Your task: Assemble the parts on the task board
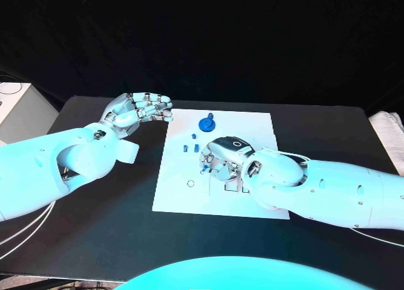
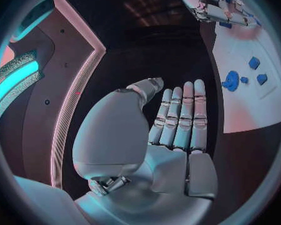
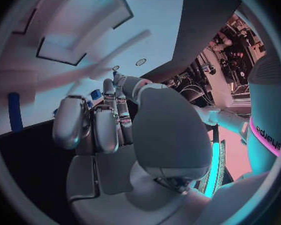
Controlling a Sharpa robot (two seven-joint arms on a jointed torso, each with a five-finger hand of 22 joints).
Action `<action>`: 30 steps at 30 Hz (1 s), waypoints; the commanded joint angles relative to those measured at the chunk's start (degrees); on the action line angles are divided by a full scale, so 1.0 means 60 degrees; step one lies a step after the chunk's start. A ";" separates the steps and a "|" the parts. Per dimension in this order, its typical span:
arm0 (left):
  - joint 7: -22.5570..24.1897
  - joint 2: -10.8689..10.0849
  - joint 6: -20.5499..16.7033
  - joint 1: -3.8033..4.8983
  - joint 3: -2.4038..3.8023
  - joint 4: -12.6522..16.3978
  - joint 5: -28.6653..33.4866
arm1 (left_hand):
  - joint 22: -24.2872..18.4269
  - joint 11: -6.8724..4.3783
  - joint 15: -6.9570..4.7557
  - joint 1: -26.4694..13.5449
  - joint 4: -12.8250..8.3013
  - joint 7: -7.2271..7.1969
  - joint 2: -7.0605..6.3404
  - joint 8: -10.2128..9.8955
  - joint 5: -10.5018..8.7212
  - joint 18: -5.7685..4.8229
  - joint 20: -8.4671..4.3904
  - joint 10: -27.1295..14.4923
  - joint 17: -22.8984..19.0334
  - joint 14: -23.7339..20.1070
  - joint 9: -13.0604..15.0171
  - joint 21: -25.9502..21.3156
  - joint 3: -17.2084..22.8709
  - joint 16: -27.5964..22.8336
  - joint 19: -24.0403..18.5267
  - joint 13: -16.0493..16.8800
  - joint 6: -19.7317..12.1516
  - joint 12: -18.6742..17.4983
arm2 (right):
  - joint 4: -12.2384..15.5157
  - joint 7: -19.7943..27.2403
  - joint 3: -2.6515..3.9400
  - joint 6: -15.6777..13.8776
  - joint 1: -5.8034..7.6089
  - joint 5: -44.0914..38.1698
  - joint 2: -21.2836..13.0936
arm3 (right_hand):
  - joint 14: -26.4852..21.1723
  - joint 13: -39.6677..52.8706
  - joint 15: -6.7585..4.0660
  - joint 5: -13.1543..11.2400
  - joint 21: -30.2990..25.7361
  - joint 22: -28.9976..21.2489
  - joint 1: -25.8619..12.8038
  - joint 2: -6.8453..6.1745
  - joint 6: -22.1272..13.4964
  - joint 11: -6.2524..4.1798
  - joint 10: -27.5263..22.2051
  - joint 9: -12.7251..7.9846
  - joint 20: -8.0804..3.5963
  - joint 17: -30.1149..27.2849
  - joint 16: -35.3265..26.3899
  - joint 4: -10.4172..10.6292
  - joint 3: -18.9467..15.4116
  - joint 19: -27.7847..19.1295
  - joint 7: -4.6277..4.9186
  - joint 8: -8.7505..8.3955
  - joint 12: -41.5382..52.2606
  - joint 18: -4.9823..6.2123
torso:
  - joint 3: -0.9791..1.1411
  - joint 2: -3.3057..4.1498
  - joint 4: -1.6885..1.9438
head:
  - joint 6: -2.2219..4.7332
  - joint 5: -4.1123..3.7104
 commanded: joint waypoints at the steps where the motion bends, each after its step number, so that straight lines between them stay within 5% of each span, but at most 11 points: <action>1: 0.0049 0.0020 0.0165 0.0003 0.0007 0.0029 -0.0009 | 0.0003 -0.0004 -0.0022 -0.0002 -0.0055 -0.0001 0.0057 0.0066 0.0028 0.0059 0.0039 -0.0093 0.0008 -0.0066 0.0005 -0.0037 -0.0007 -0.0041 -0.0035 0.0010 0.0035 0.0053 | -0.0028 -0.0070 -0.0003 0.0144 -0.0027 -0.0272 0.0033 | 0.0418 0.0015 -0.0063 0.0042 -0.0016 0.0002 0.0013 0.0106 -0.0007 -0.0336 0.0417 -0.0007 -0.0079 0.0003 -0.0013 -0.0042 -0.0007 0.0050 0.0049 0.0059 0.0009 -0.0149 | -0.0002 -0.0003 0.0002 | -0.0037 0.0001; 30: 0.0027 0.0030 0.0172 0.0003 0.0007 0.0013 -0.0011 | 0.0002 -0.0003 -0.0020 -0.0007 -0.0058 -0.0002 0.0063 0.0069 0.0030 0.0058 0.0041 -0.0099 0.0015 -0.0078 0.0004 -0.0044 -0.0011 -0.0045 -0.0043 0.0011 0.0032 0.0059 | -0.0232 -0.0201 -0.0017 0.0281 -0.0180 -0.0762 0.0232 | 0.0418 0.0017 -0.0062 0.0044 -0.0023 -0.0001 0.0006 0.0108 -0.0011 -0.0335 0.0419 -0.0001 -0.0079 -0.0003 -0.0015 -0.0054 -0.0002 0.0048 0.0050 0.0059 0.0000 -0.0148 | -0.0001 0.0007 0.0008 | -0.0113 0.0032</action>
